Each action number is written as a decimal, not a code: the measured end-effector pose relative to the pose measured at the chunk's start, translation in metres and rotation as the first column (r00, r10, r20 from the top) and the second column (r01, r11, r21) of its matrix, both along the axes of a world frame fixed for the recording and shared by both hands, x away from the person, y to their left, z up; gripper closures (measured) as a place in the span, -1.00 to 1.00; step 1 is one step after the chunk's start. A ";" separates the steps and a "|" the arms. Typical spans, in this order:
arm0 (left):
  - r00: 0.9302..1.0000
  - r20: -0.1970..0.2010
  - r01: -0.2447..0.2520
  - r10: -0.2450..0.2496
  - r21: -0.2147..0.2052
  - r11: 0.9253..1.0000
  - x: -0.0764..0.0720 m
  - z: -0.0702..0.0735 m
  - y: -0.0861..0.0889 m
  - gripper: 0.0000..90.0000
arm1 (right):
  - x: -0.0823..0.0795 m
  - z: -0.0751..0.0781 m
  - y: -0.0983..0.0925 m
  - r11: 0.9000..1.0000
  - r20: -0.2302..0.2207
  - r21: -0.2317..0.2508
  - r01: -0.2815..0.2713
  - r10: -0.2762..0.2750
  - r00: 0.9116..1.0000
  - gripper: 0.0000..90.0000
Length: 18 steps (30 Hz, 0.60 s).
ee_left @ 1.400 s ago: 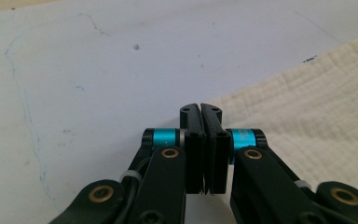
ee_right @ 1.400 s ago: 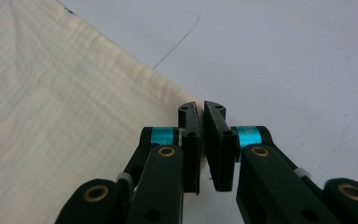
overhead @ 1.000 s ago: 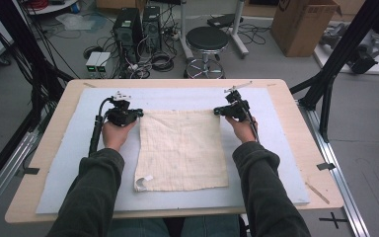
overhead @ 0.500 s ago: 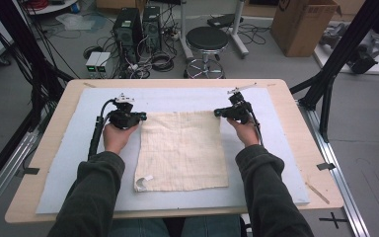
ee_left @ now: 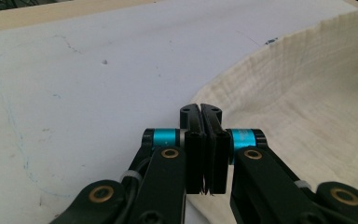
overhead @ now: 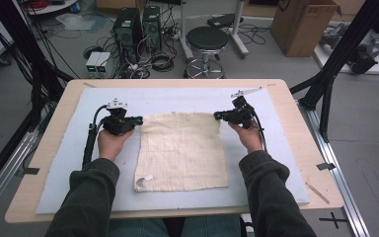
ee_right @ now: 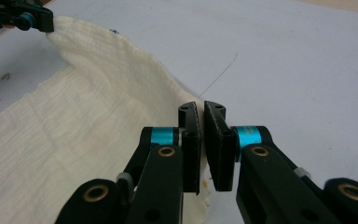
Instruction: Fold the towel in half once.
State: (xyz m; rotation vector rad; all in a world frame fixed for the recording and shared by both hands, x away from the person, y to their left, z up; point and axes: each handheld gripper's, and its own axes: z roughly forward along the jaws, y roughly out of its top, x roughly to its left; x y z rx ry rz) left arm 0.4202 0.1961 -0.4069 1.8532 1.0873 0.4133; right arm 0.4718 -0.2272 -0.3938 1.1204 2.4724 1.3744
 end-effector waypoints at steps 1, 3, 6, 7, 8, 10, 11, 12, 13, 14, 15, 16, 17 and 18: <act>1.000 0.005 0.002 -0.002 -0.004 1.000 -0.001 0.000 0.000 0.95 | -0.001 0.000 -0.001 1.000 0.003 0.001 -0.004 0.004 1.000 0.89; 1.000 0.009 0.009 -0.009 -0.004 1.000 -0.003 0.001 0.000 0.95 | -0.005 -0.001 -0.002 1.000 -0.002 0.009 -0.008 0.008 1.000 0.89; 1.000 0.018 0.016 -0.016 -0.007 1.000 -0.007 0.003 0.002 0.95 | -0.009 -0.001 -0.004 1.000 -0.001 0.012 -0.013 0.013 1.000 0.89; 1.000 0.023 0.017 -0.017 -0.005 1.000 -0.009 0.003 0.002 0.95 | -0.010 -0.001 -0.005 1.000 0.003 0.011 -0.021 0.021 1.000 0.89; 0.999 0.027 0.021 -0.021 -0.001 1.000 -0.010 0.004 0.002 0.95 | -0.012 0.000 -0.005 1.000 0.003 0.016 -0.023 0.023 1.000 0.89; 0.999 0.032 0.029 -0.029 0.001 1.000 -0.014 0.004 0.003 0.95 | -0.015 0.001 -0.006 0.999 0.008 0.020 -0.029 0.028 1.000 0.89; 0.999 0.030 0.033 -0.034 0.013 0.999 -0.015 0.004 0.003 0.95 | -0.017 0.001 -0.006 0.999 0.003 0.024 -0.033 0.033 0.999 0.89; 0.999 0.031 0.037 -0.038 0.018 0.999 -0.017 0.003 0.003 0.95 | -0.018 0.001 -0.006 0.999 0.008 0.021 -0.038 0.038 0.999 0.89; 0.999 0.032 0.040 -0.041 0.020 0.999 -0.019 0.003 0.004 0.95 | -0.018 0.001 -0.006 0.999 0.007 0.016 -0.043 0.043 0.999 0.89; 0.999 0.034 0.039 -0.039 0.019 0.999 -0.021 0.002 0.004 0.95 | -0.020 0.000 -0.007 0.999 0.010 0.017 -0.045 0.045 0.999 0.89; 0.998 0.033 0.047 -0.047 0.017 0.999 -0.023 0.002 0.005 0.95 | -0.021 0.000 -0.007 0.999 0.011 0.023 -0.048 0.048 0.999 0.89; 0.998 0.036 0.047 -0.047 0.014 0.999 -0.025 0.002 0.005 0.95 | -0.023 0.000 -0.007 0.998 0.004 0.020 -0.051 0.051 0.999 0.89; 0.998 0.040 0.052 -0.053 0.015 0.999 -0.027 0.002 0.006 0.95 | -0.024 -0.001 -0.007 0.998 0.008 0.024 -0.053 0.053 0.999 0.89; 0.998 0.043 0.054 -0.055 0.017 0.998 -0.029 0.002 0.006 0.95 | -0.026 -0.001 -0.007 0.998 0.003 0.027 -0.058 0.058 0.998 0.89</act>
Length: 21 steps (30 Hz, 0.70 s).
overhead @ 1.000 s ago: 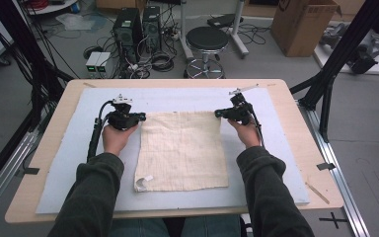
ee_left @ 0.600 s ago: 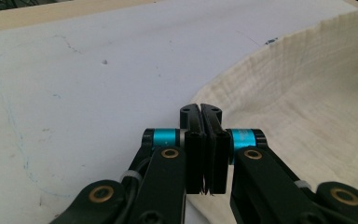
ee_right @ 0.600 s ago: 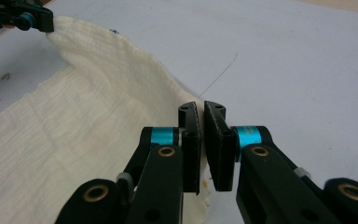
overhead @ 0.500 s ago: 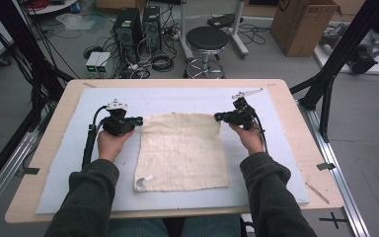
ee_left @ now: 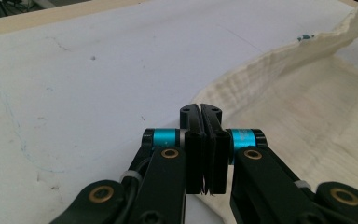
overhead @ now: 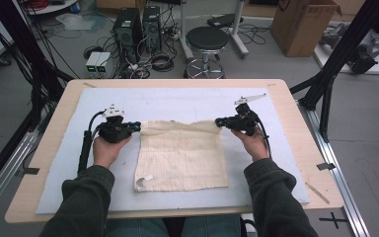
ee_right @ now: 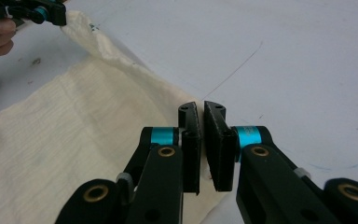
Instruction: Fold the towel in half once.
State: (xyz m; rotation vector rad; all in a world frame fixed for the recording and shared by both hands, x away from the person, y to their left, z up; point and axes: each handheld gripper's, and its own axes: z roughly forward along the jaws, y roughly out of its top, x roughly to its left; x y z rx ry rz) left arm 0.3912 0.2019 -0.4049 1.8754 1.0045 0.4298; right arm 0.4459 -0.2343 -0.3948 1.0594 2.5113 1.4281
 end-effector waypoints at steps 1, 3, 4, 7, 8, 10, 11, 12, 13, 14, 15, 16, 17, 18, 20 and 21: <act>1.000 -0.003 0.006 -0.006 0.003 1.000 -0.002 0.000 0.000 0.95 | -0.001 0.000 0.000 1.000 -0.001 -0.003 -0.009 0.009 1.000 0.89; 1.000 0.001 0.012 -0.012 0.011 1.000 -0.005 0.001 -0.001 0.95 | -0.004 0.001 0.001 1.000 0.002 -0.006 -0.017 0.017 1.000 0.89; 1.000 0.007 0.016 -0.016 0.008 1.000 -0.007 0.001 0.000 0.95 | -0.005 0.002 0.001 1.000 -0.003 -0.006 -0.017 0.017 1.000 0.89; 1.000 0.006 0.025 -0.025 -0.003 1.000 -0.012 -0.001 0.001 0.95 | -0.009 0.004 0.000 1.000 -0.003 -0.009 -0.024 0.024 1.000 0.89; 1.000 0.007 0.028 -0.028 0.002 1.000 -0.014 -0.002 0.002 0.95 | -0.009 0.004 0.000 0.999 0.000 -0.011 -0.030 0.030 1.000 0.89; 1.000 0.002 0.030 -0.030 -0.006 1.000 -0.017 -0.004 0.003 0.95 | -0.012 0.005 0.001 0.999 -0.002 -0.014 -0.034 0.034 0.999 0.89; 0.999 -0.003 0.037 -0.037 -0.007 0.999 -0.019 -0.005 0.003 0.95 | -0.013 0.005 0.001 0.999 -0.004 -0.014 -0.037 0.037 0.999 0.89; 0.999 -0.001 0.043 -0.043 -0.001 0.999 -0.020 -0.004 0.003 0.95 | -0.014 0.005 0.001 0.999 0.003 -0.021 -0.042 0.042 0.999 0.89; 0.999 0.008 0.045 -0.045 -0.004 0.999 -0.022 -0.004 0.002 0.95 | -0.016 0.005 0.002 0.999 0.006 -0.018 -0.040 0.040 0.999 0.89; 0.999 0.009 0.051 -0.051 -0.006 0.999 -0.023 -0.003 0.002 0.95 | -0.017 0.003 0.001 0.999 -0.001 -0.019 -0.044 0.044 0.999 0.89; 0.998 0.012 0.055 -0.055 -0.004 0.998 -0.024 -0.003 0.002 0.95 | -0.019 0.002 0.001 0.999 -0.006 -0.023 -0.040 0.040 0.999 0.89; 0.998 0.012 0.060 -0.060 -0.003 0.998 -0.026 -0.003 0.001 0.95 | -0.021 0.000 0.000 0.999 -0.002 -0.023 -0.042 0.042 0.999 0.89; 0.998 0.014 0.061 -0.061 -0.003 0.998 -0.028 -0.004 0.002 0.95 | -0.023 -0.001 -0.001 0.999 -0.006 -0.021 -0.040 0.040 0.999 0.89; 0.998 0.014 0.059 -0.059 -0.001 0.998 -0.030 -0.005 0.002 0.95 | -0.025 -0.002 -0.002 0.999 -0.006 -0.021 -0.042 0.042 0.999 0.89; 0.998 0.018 0.059 -0.059 -0.003 0.998 -0.034 -0.007 0.003 0.95 | -0.029 -0.004 -0.004 0.999 -0.008 -0.025 -0.046 0.046 0.999 0.89; 0.998 0.016 0.059 -0.059 -0.011 0.998 -0.036 -0.009 0.004 0.95 | -0.031 -0.005 -0.004 0.999 -0.007 -0.024 -0.046 0.046 0.999 0.89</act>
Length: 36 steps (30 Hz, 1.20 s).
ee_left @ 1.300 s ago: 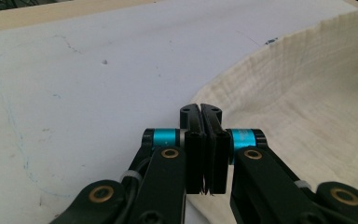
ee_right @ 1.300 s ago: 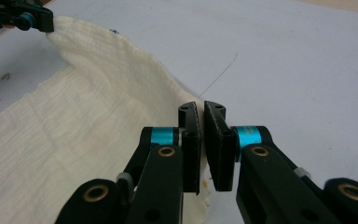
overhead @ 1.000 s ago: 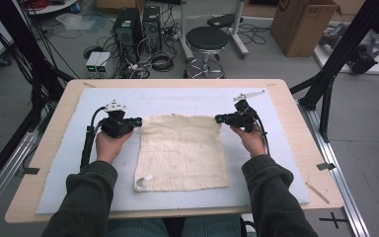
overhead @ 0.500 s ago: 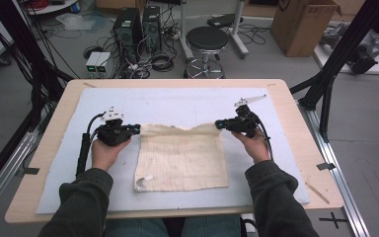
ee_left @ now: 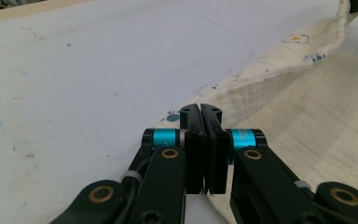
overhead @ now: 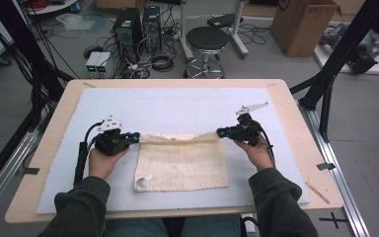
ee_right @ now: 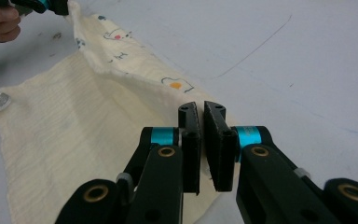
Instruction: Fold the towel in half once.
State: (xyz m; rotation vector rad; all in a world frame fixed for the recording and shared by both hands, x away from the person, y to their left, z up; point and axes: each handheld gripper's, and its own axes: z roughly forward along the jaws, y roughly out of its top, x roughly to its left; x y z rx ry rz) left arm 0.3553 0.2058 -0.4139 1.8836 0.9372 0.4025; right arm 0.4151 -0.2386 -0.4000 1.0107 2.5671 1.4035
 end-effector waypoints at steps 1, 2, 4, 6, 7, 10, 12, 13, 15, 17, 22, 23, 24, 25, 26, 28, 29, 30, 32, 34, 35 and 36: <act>1.000 -0.001 0.005 -0.005 0.008 1.000 -0.002 -0.001 0.001 0.95 | -0.001 -0.001 -0.001 1.000 -0.002 0.002 0.000 0.000 1.000 0.89; 1.000 -0.004 0.007 -0.007 0.011 1.000 -0.004 -0.002 0.001 0.95 | -0.003 -0.002 -0.001 1.000 -0.003 0.004 -0.001 0.001 1.000 0.89; 1.000 0.000 0.010 -0.010 0.008 1.000 -0.007 -0.004 0.002 0.95 | -0.005 -0.003 -0.002 1.000 -0.004 0.006 -0.001 0.001 1.000 0.89; 1.000 -0.001 0.013 -0.013 0.010 1.000 -0.011 -0.004 0.003 0.95 | -0.009 -0.003 -0.001 1.000 0.003 0.004 -0.012 0.012 1.000 0.89; 1.000 0.002 0.017 -0.017 0.013 1.000 -0.013 -0.004 0.004 0.95 | -0.010 -0.003 -0.001 1.000 0.005 0.006 -0.014 0.014 1.000 0.89; 1.000 0.010 0.023 -0.023 0.009 1.000 -0.018 -0.002 0.004 0.95 | -0.016 0.000 0.000 1.000 0.006 -0.006 -0.023 0.023 1.000 0.89; 0.999 0.016 0.031 -0.031 0.008 0.999 -0.021 0.000 0.004 0.95 | -0.018 0.002 0.000 1.000 0.014 -0.004 -0.027 0.027 1.000 0.89; 0.999 0.019 0.035 -0.035 0.006 0.999 -0.022 0.001 0.004 0.95 | -0.019 0.002 0.000 0.999 0.021 -0.008 -0.031 0.031 0.999 0.89; 0.999 0.026 0.040 -0.040 0.003 0.999 -0.026 0.003 0.004 0.95 | -0.022 0.004 0.000 0.999 0.020 -0.011 -0.032 0.032 0.999 0.89; 0.998 0.029 0.052 -0.052 0.004 0.999 -0.029 0.004 0.004 0.95 | -0.025 0.004 0.000 0.999 0.026 -0.011 -0.034 0.034 0.999 0.89; 0.997 0.032 0.069 -0.069 0.006 0.998 -0.036 0.006 0.003 0.95 | -0.032 0.004 -0.002 0.999 0.031 -0.008 -0.040 0.041 0.999 0.89; 0.997 0.038 0.071 -0.072 0.008 0.997 -0.038 0.007 0.002 0.95 | -0.034 0.004 -0.002 0.999 0.028 -0.009 -0.042 0.043 0.999 0.89; 0.996 0.039 0.074 -0.074 0.008 0.997 -0.039 0.008 0.002 0.95 | -0.035 0.004 -0.003 0.999 0.028 -0.007 -0.041 0.041 0.999 0.89; 0.996 0.041 0.075 -0.075 0.005 0.997 -0.040 0.009 0.002 0.95 | -0.036 0.004 -0.003 0.999 0.029 -0.007 -0.044 0.044 0.999 0.89; 0.996 0.041 0.081 -0.081 0.010 0.997 -0.042 0.010 0.003 0.95 | -0.038 0.004 -0.004 0.999 0.028 -0.006 -0.042 0.042 0.999 0.89; 0.995 0.044 0.088 -0.089 0.011 0.996 -0.045 0.011 0.003 0.95 | -0.041 0.004 -0.005 0.999 0.031 -0.002 -0.044 0.044 0.999 0.89; 0.995 0.046 0.090 -0.091 0.007 0.996 -0.047 0.012 0.002 0.95 | -0.042 0.004 -0.006 0.999 0.027 -0.001 -0.043 0.043 0.999 0.89; 0.994 0.045 0.097 -0.097 0.008 0.995 -0.049 0.013 0.002 0.95 | -0.044 0.004 -0.006 0.999 0.035 0.000 -0.046 0.046 0.998 0.89; 0.993 0.046 0.108 -0.109 0.015 0.994 -0.052 0.013 0.002 0.95 | -0.047 0.004 -0.007 0.999 0.037 -0.003 -0.047 0.047 0.998 0.89; 0.993 0.043 0.109 -0.110 0.014 0.994 -0.055 0.012 0.002 0.95 | -0.049 0.004 -0.008 0.999 0.037 -0.001 -0.048 0.048 0.998 0.89; 0.993 0.037 0.114 -0.114 0.009 0.993 -0.056 0.011 0.002 0.95 | -0.051 0.005 -0.009 0.999 0.037 -0.001 -0.048 0.048 0.998 0.89; 0.993 0.035 0.110 -0.110 0.009 0.994 -0.057 0.010 0.003 0.95 | -0.052 0.005 -0.009 0.999 0.042 0.000 -0.049 0.049 0.998 0.89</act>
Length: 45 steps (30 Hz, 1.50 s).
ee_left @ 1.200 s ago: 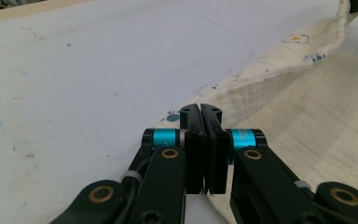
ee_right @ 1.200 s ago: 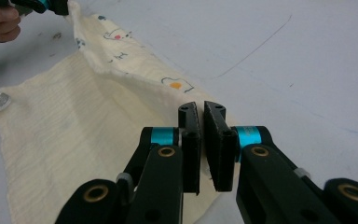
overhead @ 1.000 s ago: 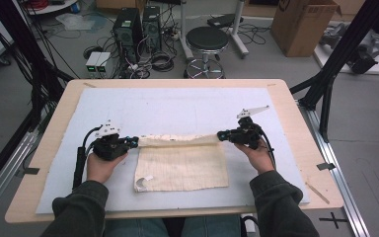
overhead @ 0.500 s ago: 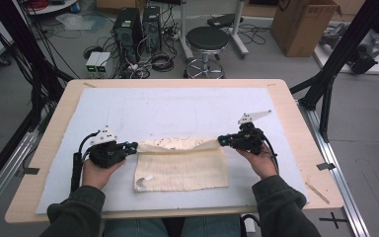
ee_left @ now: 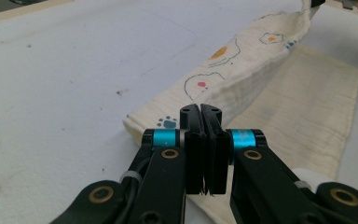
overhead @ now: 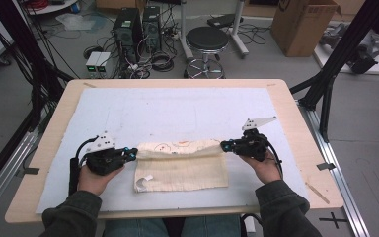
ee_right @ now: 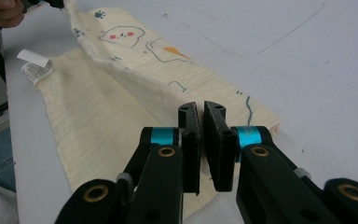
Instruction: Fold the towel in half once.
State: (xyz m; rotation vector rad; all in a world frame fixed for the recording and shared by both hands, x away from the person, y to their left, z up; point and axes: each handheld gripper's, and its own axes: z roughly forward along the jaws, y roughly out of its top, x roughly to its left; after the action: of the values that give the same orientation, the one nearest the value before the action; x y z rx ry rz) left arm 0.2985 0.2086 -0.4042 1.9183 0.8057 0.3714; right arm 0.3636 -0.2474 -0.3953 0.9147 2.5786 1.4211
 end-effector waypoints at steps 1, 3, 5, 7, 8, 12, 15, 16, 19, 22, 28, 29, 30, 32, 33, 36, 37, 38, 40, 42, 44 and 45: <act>1.000 -0.003 0.004 -0.004 0.004 1.000 -0.001 -0.001 0.001 0.95 | -0.001 0.000 0.000 1.000 0.008 0.002 -0.003 0.003 1.000 0.89; 1.000 -0.007 0.004 -0.004 0.002 1.000 -0.005 -0.003 0.001 0.95 | -0.004 0.001 0.001 1.000 0.002 0.000 -0.004 0.004 1.000 0.89; 1.000 -0.006 0.009 -0.009 0.002 1.000 -0.007 -0.003 0.001 0.95 | -0.006 0.001 0.001 1.000 0.006 -0.002 -0.011 0.011 1.000 0.89; 1.000 -0.004 0.014 -0.014 0.000 1.000 -0.009 -0.002 0.001 0.95 | -0.009 0.003 0.001 1.000 0.001 0.006 -0.012 0.012 1.000 0.89; 1.000 -0.003 0.015 -0.015 0.002 1.000 -0.010 -0.002 0.002 0.95 | -0.010 0.004 0.002 1.000 0.006 0.008 -0.014 0.014 1.000 0.89; 1.000 0.002 0.025 -0.025 0.006 1.000 -0.014 -0.001 0.002 0.95 | -0.014 0.005 0.003 1.000 0.015 -0.001 -0.021 0.021 1.000 0.89; 1.000 0.002 0.028 -0.028 0.002 1.000 -0.017 -0.002 0.002 0.95 | -0.018 0.004 0.002 1.000 0.014 -0.001 -0.020 0.020 1.000 0.89; 0.999 0.001 0.032 -0.032 0.000 0.999 -0.019 -0.002 0.002 0.95 | -0.019 0.004 0.002 1.000 0.012 0.000 -0.022 0.022 1.000 0.89; 0.999 0.003 0.049 -0.049 0.008 0.999 -0.022 -0.003 0.001 0.95 | -0.021 0.003 0.000 1.000 0.012 0.000 -0.018 0.018 1.000 0.89; 0.998 0.001 0.062 -0.062 0.012 0.998 -0.026 -0.004 0.000 0.95 | -0.024 0.002 -0.001 1.000 0.016 -0.001 -0.020 0.020 1.000 0.89; 0.997 -0.009 0.072 -0.072 0.028 0.997 -0.032 -0.008 0.001 0.95 | -0.032 -0.001 0.000 0.999 0.011 -0.013 -0.029 0.030 1.000 0.89; 0.997 -0.010 0.075 -0.075 0.031 0.997 -0.033 -0.010 0.002 0.95 | -0.033 -0.003 0.000 0.999 0.012 -0.017 -0.031 0.031 0.999 0.89; 0.997 -0.017 0.077 -0.076 0.027 0.997 -0.035 -0.011 0.002 0.95 | -0.035 -0.005 0.001 0.999 0.013 -0.024 -0.033 0.033 0.999 0.89; 0.996 -0.031 0.088 -0.087 0.019 0.996 -0.037 -0.015 0.003 0.95 | -0.038 -0.009 0.001 0.999 0.010 -0.030 -0.039 0.040 0.999 0.89; 0.994 -0.039 0.099 -0.098 0.015 0.995 -0.038 -0.017 0.003 0.94 | -0.040 -0.011 0.001 0.999 0.007 -0.032 -0.044 0.044 0.999 0.88; 0.991 -0.044 0.125 -0.126 -0.015 0.992 -0.040 -0.016 0.004 0.73 | -0.044 -0.013 0.000 0.998 -0.007 -0.021 -0.053 0.053 0.999 0.77; 0.991 -0.041 0.127 -0.128 -0.027 0.992 -0.040 -0.014 0.005 0.65 | -0.045 -0.013 -0.001 0.998 -0.007 -0.009 -0.064 0.064 0.998 0.70; 0.991 -0.034 0.131 -0.132 -0.036 0.991 -0.040 -0.012 0.007 0.58 | -0.046 -0.012 -0.002 0.998 -0.005 -0.002 -0.066 0.066 0.998 0.65; 0.992 -0.024 0.125 -0.126 -0.056 0.991 -0.039 -0.008 0.010 0.51 | -0.048 -0.009 -0.003 0.998 -0.005 0.002 -0.069 0.069 0.998 0.55; 0.992 -0.021 0.120 -0.121 -0.059 0.991 -0.036 -0.006 0.010 0.49 | -0.048 -0.007 -0.003 0.997 0.003 0.013 -0.073 0.073 0.997 0.52; 0.993 -0.019 0.115 -0.116 -0.055 0.992 -0.033 -0.007 0.008 0.49 | -0.047 -0.008 -0.001 0.996 -0.001 0.015 -0.085 0.085 0.996 0.50; 0.993 -0.022 0.116 -0.118 -0.055 0.992 -0.030 -0.008 0.006 0.50 | -0.047 -0.009 0.002 0.995 -0.005 0.010 -0.094 0.094 0.996 0.50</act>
State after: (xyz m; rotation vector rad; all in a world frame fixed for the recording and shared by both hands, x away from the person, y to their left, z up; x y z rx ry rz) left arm 0.2682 0.2147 -0.4123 1.9132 0.7086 0.2527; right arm 0.3166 -0.2458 -0.4042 0.8096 2.6545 1.4574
